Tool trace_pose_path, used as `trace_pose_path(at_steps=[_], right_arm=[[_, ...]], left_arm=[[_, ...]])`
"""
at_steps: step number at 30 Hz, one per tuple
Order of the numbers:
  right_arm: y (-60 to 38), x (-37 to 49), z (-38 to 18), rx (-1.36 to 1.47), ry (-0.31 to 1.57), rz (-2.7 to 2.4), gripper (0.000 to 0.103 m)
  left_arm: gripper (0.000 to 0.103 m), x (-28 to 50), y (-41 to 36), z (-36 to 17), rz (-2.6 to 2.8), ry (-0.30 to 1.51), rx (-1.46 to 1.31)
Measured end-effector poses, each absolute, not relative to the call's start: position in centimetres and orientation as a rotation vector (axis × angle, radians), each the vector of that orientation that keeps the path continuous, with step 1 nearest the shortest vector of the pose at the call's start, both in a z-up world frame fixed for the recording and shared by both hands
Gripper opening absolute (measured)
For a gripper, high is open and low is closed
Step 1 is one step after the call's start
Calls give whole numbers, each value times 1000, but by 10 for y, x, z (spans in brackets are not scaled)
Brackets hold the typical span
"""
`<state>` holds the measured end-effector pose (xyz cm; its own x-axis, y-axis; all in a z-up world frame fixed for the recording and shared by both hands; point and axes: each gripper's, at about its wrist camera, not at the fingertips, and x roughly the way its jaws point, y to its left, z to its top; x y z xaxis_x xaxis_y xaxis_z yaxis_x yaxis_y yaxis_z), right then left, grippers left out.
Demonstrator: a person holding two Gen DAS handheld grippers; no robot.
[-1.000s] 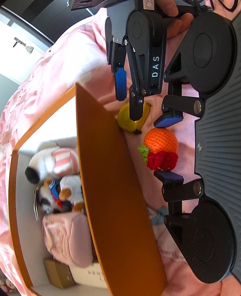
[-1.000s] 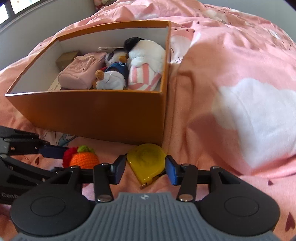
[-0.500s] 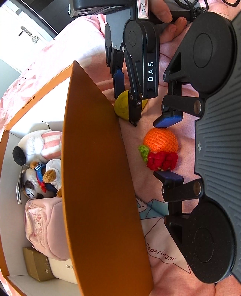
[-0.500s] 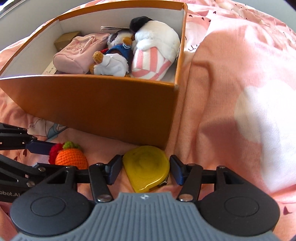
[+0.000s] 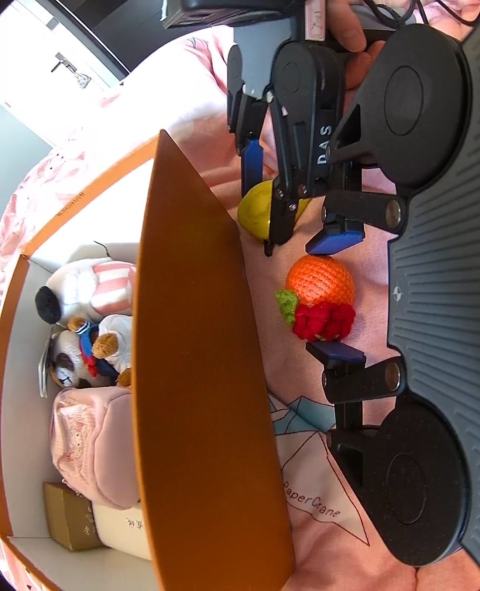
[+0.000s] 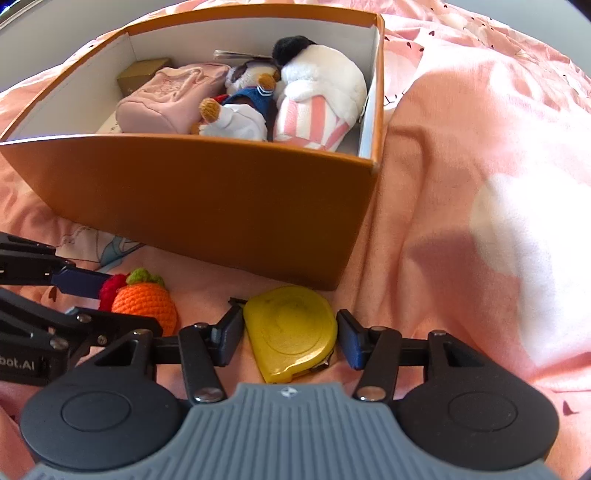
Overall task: Organize objects
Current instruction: 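Grasp the orange crocheted fruit with the left tool while the right tool grasps the yellow tape measure, then lift the crocheted fruit and tape measure over the box rim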
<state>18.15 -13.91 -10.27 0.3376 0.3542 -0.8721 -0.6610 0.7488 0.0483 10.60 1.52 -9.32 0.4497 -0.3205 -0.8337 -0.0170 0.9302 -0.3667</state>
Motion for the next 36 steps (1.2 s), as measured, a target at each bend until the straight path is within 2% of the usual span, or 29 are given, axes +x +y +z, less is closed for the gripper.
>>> trace_pose_path(at_steps=[8,24,29,36], right_arm=[[-137,156,-67,-349,952,726,57],[-144,134,30,-382,746,833,57],[-129,154,45,-438,713,839,57],[-103,198,42,-527,780,837,57]], left_arm=[[56,93,20,-71,-245,1031,-397],[56,92,31,15,-280,813,-406],[56,116,36,22,-248,795,-385],[56,155,46,10,-175,843,-372]])
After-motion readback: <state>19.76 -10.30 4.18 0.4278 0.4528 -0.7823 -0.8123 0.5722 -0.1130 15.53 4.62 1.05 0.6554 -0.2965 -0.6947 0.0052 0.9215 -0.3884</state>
